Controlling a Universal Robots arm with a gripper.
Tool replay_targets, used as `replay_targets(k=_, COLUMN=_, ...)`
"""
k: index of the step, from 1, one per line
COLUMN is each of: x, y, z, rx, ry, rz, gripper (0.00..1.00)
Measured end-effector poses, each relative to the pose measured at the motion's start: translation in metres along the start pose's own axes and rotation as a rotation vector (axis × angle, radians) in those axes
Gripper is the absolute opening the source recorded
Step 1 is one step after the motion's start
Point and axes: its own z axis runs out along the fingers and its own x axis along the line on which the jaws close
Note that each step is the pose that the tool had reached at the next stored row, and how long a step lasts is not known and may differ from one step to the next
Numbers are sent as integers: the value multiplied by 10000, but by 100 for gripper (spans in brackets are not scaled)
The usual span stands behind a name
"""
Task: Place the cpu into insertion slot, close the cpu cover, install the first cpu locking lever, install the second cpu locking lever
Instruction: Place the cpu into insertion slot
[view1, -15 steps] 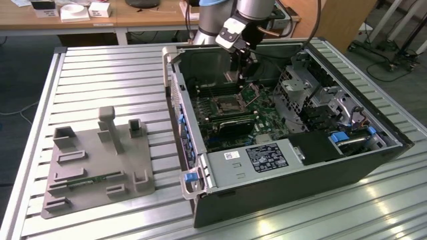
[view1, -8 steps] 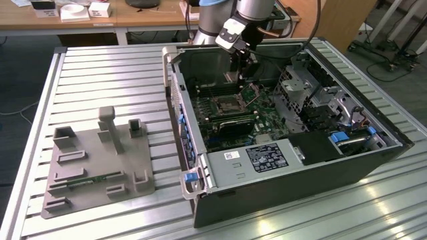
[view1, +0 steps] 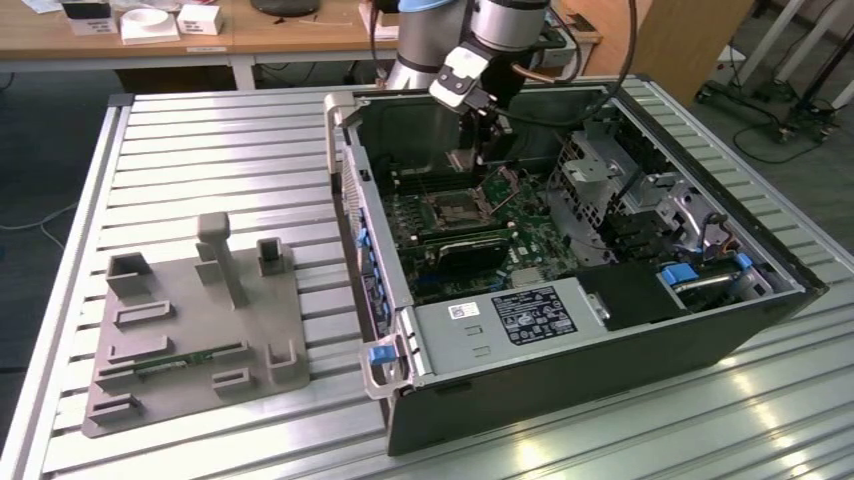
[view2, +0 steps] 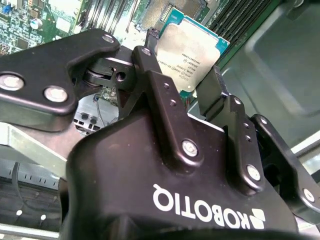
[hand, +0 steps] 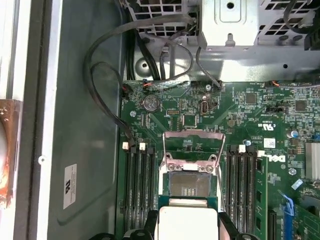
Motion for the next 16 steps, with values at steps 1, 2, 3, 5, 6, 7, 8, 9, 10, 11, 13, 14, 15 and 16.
replay_targets(k=1, x=4, y=0, z=18, rx=0, ry=1, rz=1, gripper=54)
replay_targets(k=2, x=9, y=0, z=38, rx=0, ry=1, rz=-1, gripper=54)
replay_targets(k=3, x=12, y=0, z=55, rx=1, ry=-1, rz=0, gripper=54)
replay_targets(k=5, x=14, y=0, z=92, rx=1, ry=0, rz=-2, gripper=54)
replay_targets(k=6, x=14, y=0, z=110, rx=0, ry=1, rz=-2, gripper=54)
replay_targets(k=7, x=14, y=0, z=128, rx=0, ry=0, rz=-1, gripper=54)
replay_targets(k=8, x=13, y=-1, z=146, rx=1, ry=0, rz=-1, gripper=54)
replay_targets(k=9, x=12, y=-2, z=164, rx=0, ry=0, rz=7, gripper=54)
replay_targets(k=10, x=11, y=-4, z=183, rx=-1, ry=0, rz=30, gripper=54)
replay_targets(k=11, x=11, y=-7, z=201, rx=-2, ry=0, rz=76, gripper=54)
replay_targets(k=13, x=10, y=-10, z=237, rx=-3, ry=-2, rz=146, gripper=54)
replay_targets(k=14, x=9, y=-11, z=255, rx=-3, ry=-2, rz=154, gripper=54)
replay_targets(k=15, x=9, y=-11, z=273, rx=-3, ry=-2, rz=154, gripper=54)
replay_targets(k=16, x=9, y=-12, z=292, rx=-3, ry=-2, rz=156, gripper=54)
